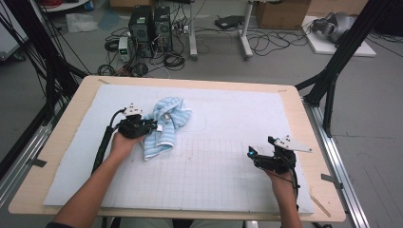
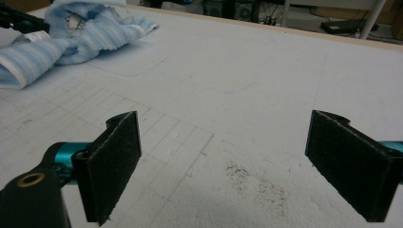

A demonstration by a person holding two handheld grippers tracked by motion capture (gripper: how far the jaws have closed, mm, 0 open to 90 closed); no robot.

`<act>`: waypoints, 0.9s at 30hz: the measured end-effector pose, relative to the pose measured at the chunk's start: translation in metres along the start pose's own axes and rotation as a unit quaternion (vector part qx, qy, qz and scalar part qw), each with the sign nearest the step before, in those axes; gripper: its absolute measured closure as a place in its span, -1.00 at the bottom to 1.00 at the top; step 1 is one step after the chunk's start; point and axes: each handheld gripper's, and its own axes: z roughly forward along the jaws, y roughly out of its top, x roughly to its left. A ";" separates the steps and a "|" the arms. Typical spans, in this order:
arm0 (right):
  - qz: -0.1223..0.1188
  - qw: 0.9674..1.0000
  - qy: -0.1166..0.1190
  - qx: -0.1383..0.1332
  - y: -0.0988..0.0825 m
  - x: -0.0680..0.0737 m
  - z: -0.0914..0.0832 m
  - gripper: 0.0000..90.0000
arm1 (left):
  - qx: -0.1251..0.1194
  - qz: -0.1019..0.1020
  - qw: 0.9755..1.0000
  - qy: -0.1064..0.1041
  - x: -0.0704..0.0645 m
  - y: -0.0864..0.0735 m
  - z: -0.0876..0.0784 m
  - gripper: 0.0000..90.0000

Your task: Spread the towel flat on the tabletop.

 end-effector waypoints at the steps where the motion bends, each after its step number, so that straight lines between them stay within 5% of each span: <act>1: 0.000 1.000 0.000 -0.001 0.000 0.000 0.000 -0.76 | -0.005 -0.004 1.000 -0.008 -0.001 0.001 -0.002 0.80; 6: -0.001 1.000 -0.001 0.000 0.000 -0.001 0.000 -0.76 | -0.032 -0.011 0.998 -0.053 -0.010 0.007 -0.010 0.82; 13: 0.000 1.000 -0.003 -0.001 0.000 -0.001 0.000 -0.76 | -0.061 0.003 0.990 -0.127 -0.041 0.021 -0.015 0.84; 23: 0.005 1.000 -0.007 -0.001 -0.001 -0.004 -0.002 -0.76 | -0.037 0.045 0.976 -0.211 -0.098 0.029 0.006 0.91; 27: 0.007 1.000 -0.007 -0.002 -0.001 -0.005 -0.003 -0.76 | -0.020 0.066 0.976 -0.208 -0.110 0.026 0.016 0.87</act>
